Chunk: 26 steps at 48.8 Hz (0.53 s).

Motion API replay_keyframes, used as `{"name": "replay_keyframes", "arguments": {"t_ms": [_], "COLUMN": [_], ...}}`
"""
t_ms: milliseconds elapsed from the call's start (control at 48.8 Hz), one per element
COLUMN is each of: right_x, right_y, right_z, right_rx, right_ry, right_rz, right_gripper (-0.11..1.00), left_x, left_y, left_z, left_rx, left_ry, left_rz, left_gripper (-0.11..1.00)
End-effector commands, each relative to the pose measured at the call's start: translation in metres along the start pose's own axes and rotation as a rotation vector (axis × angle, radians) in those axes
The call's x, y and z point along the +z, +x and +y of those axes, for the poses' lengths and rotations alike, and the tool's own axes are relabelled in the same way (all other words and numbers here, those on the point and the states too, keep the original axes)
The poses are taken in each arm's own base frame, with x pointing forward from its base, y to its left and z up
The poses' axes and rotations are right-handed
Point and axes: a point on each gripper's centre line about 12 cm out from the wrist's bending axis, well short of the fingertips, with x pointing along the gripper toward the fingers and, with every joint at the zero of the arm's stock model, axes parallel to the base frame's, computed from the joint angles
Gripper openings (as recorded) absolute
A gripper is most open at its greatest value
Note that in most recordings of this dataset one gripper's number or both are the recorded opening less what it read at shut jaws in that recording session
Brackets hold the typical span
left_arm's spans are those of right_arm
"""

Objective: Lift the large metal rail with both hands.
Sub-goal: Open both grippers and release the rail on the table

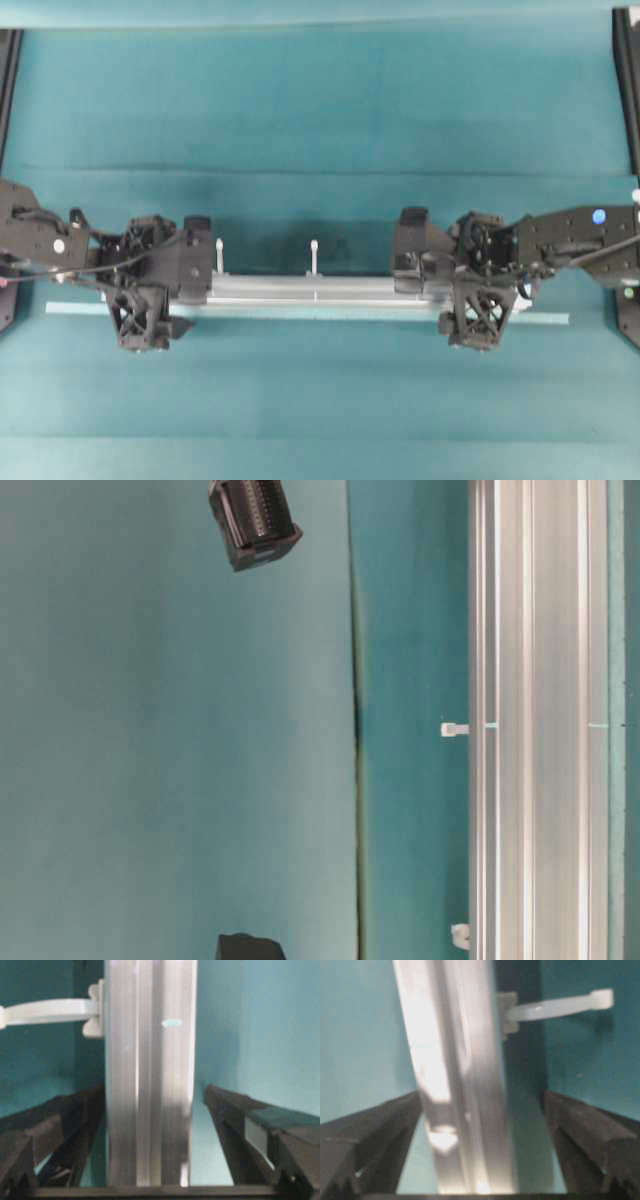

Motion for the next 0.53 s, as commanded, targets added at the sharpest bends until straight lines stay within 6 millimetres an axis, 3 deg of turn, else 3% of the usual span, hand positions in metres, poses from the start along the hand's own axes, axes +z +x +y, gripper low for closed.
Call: {"name": "replay_keyframes", "arguments": {"t_ms": [0, 287, 513], "right_x": [0.002, 0.010, 0.024], "right_y": [0.000, -0.013, -0.048], "right_z": [0.001, 0.001, 0.004], "right_rx": [0.003, 0.005, 0.023], "right_ry": [0.004, 0.001, -0.008], "right_rz": [-0.007, -0.064, -0.219], "right_gripper": [0.96, 0.96, 0.96], "left_x": [0.001, 0.013, 0.029], "left_y": [-0.001, -0.015, -0.050], "left_z": [0.002, 0.002, 0.002], "left_rx": [0.003, 0.003, 0.005], "left_ry": [-0.001, 0.043, 0.072], "left_rz": [-0.005, -0.066, -0.184], "left_gripper": [0.97, 0.97, 0.97]}}
